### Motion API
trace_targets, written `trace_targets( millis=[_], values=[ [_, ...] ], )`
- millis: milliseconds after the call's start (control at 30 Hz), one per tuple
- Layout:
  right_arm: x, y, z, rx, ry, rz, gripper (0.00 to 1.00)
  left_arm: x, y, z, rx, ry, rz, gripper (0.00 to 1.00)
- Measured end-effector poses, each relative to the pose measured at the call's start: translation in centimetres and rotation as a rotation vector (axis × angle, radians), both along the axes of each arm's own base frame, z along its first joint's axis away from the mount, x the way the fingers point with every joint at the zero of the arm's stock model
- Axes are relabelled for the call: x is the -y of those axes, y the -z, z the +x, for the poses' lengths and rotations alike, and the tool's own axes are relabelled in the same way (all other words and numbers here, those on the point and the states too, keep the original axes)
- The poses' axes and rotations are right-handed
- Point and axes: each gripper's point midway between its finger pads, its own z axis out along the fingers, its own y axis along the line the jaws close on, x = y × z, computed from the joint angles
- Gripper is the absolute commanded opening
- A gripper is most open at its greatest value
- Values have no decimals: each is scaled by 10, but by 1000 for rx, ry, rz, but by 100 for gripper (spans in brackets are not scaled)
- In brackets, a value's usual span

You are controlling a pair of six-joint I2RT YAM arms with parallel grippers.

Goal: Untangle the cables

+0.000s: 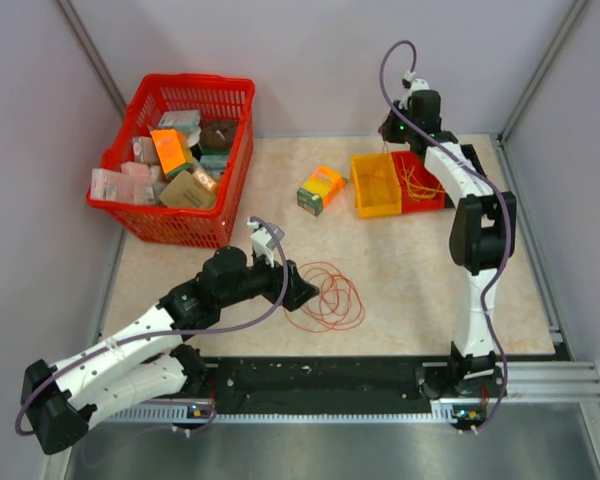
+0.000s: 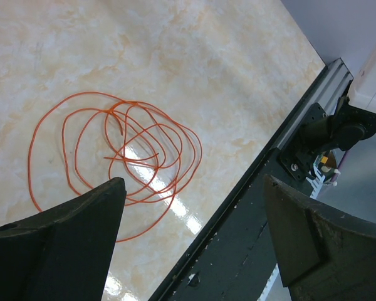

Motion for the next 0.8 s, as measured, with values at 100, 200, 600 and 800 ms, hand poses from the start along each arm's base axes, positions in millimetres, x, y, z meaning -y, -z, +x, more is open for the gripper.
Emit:
trace_targets(
  millis=[100,200,600,800],
  values=[
    [-4,28,6,-35,-13,5,0,0,0,0,0,0,1,94],
    [-6,50,8,-70,-23,-2,0,0,0,0,0,-1,1,94],
    [-9,103,-42,-210,-55,-118,10,1,0,-1,-9,2,-7,94],
    [-6,121,-65,-325,-51,-157,17,1,-1,-1,-16,1,-12,94]
  ],
)
